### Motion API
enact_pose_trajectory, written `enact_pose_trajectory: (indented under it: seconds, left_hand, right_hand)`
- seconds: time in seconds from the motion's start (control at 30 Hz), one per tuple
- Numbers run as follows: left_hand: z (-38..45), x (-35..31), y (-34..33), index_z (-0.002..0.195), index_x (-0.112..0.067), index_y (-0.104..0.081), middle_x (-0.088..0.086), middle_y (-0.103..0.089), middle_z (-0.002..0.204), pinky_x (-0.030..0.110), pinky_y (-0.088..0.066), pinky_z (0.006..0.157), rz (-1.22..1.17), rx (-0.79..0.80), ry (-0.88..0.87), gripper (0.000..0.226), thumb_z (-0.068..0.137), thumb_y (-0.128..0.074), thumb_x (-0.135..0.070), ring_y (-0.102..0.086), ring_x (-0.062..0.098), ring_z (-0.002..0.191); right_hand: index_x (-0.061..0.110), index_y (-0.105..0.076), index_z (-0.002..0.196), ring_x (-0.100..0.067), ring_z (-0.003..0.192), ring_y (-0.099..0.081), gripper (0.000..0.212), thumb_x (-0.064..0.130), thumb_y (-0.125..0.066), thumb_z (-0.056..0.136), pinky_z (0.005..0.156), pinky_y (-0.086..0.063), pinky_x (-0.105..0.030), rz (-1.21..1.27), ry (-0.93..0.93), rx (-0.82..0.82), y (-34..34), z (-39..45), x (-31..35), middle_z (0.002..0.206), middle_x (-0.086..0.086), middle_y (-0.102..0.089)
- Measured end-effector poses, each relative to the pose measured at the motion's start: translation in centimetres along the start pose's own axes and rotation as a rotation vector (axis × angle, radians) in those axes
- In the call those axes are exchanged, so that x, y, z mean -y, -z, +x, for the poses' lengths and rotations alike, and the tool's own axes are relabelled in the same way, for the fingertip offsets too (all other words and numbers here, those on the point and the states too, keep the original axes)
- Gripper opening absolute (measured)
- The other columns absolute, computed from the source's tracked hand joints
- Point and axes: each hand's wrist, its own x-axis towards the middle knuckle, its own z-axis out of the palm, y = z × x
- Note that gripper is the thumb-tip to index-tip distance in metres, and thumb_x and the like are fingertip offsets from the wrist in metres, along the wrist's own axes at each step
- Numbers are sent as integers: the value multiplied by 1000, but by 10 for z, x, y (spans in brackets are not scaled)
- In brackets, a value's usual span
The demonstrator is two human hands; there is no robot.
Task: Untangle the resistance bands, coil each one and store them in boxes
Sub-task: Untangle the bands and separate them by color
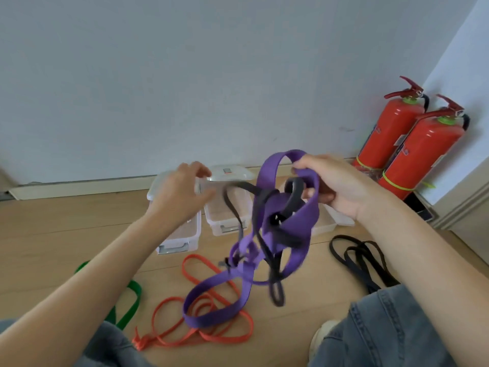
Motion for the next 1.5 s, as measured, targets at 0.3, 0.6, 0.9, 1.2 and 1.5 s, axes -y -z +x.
enact_pose_trajectory:
  seconds: [0.3, 0.6, 0.9, 1.2, 1.5]
  left_hand:
    - [-24, -26, -36, 94, -20, -69, 6, -68, 88, 35, -48, 81, -629, 387, 77, 28, 88, -51, 0, -58, 15, 82]
    - [-10, -30, -3, 95, -13, -65, -1, -71, 72, 21, -51, 54, -876, 266, 154, 11, 84, -64, -15, -65, 11, 63]
    - [-6, -41, 21, 89, -23, -64, -8, -64, 76, 19, -49, 61, -1216, 150, -126, 9, 80, -64, -22, -59, 7, 65]
    - [6, -18, 24, 77, -22, -67, -12, -56, 60, 20, -51, 59, -1039, 60, 157, 10, 86, -63, -24, -56, 4, 56]
    - [15, 16, 29, 89, -8, -68, -3, -46, 58, 14, -35, 42, -485, 76, 352, 19, 89, -60, -25, -41, 5, 40]
  right_hand:
    - [11, -49, 82, -8, 33, -37, 12, 16, -45, 92, 39, -19, -16, 45, -2, -99, 1, 1, 6, 55, -9, -61]
    - [20, -51, 117, -18, 90, -61, 47, 43, -67, 79, 73, -55, -33, -947, -61, 128, 11, -5, -13, 108, -2, -60]
    - [45, -39, 131, -13, 133, -37, 81, 65, -72, 60, 104, -34, -34, -597, 276, 48, -9, -9, 3, 143, 18, -35]
    - [9, -69, 90, -20, 77, -69, 13, 16, -72, 79, 74, -56, -29, -264, 197, 133, -33, -1, -6, 87, -8, -73]
    - [0, -70, 86, -23, 64, -59, 19, 19, -65, 86, 56, -47, -24, -94, 112, -223, -10, 4, -9, 76, -16, -67]
